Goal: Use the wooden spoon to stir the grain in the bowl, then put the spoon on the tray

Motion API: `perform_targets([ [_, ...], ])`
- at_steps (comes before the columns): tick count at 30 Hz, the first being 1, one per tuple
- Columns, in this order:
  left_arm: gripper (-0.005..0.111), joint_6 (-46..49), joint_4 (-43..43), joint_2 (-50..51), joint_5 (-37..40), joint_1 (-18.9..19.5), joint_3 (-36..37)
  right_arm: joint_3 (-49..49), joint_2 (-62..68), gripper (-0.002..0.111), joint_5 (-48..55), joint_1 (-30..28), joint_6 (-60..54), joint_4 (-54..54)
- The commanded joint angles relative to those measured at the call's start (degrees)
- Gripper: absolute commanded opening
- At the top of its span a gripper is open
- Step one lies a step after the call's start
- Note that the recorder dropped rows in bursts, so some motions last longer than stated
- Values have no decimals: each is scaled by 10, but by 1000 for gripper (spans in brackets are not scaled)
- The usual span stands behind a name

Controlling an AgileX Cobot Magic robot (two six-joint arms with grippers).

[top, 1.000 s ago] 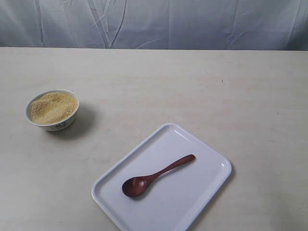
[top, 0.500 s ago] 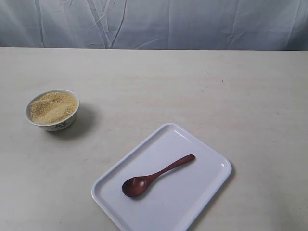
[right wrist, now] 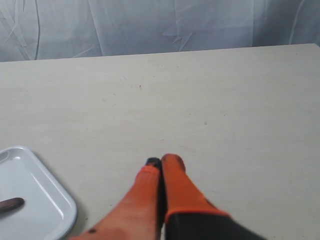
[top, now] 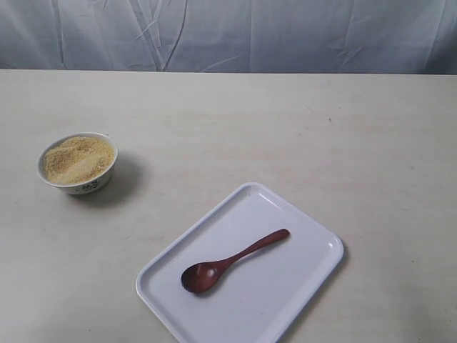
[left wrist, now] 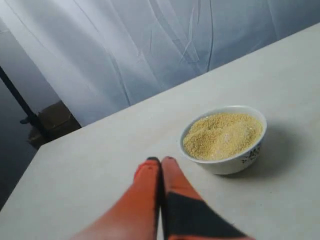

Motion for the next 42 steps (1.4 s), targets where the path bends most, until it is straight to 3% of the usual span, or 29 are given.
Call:
perform_targets([
  [1, 0, -17, 0, -3, 6, 1, 3, 3, -3, 0, -8, 2, 0, 1],
  [11, 0, -250, 5, -3, 3, 1, 3, 3, -3, 0, -8, 2, 0, 1],
  [42, 0, -260, 15, -3, 2, 1, 3, 3, -3, 0, -8, 2, 0, 1],
])
